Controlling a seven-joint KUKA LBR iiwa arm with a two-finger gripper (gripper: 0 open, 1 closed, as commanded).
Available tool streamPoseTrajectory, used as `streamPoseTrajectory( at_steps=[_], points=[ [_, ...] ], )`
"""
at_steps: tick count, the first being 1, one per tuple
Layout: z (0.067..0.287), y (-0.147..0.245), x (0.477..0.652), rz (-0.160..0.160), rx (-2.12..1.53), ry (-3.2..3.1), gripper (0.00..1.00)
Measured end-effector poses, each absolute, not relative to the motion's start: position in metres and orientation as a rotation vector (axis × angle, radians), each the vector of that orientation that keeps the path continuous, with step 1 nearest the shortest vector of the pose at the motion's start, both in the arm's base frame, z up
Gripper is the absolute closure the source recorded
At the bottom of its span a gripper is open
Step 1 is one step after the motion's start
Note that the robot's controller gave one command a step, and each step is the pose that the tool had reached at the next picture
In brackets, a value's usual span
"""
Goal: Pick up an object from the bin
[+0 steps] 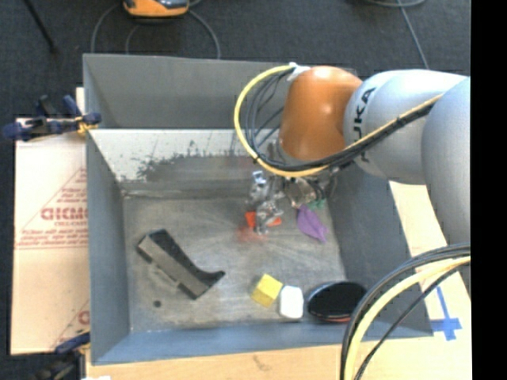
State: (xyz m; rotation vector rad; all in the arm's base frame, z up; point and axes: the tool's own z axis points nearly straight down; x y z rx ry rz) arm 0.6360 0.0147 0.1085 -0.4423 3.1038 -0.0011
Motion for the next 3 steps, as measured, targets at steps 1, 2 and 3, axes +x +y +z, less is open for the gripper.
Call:
streamPoseTrajectory(
  at_steps=[1,2,3],
  points=[
    [0.113,0.015,0.636,-0.001,-0.442,3.103,1.00],
    [0.119,0.015,0.636,0.000,-0.442,3.108,1.00],
    [0.133,0.014,0.635,-0.001,-0.441,3.108,1.00]
  ],
)
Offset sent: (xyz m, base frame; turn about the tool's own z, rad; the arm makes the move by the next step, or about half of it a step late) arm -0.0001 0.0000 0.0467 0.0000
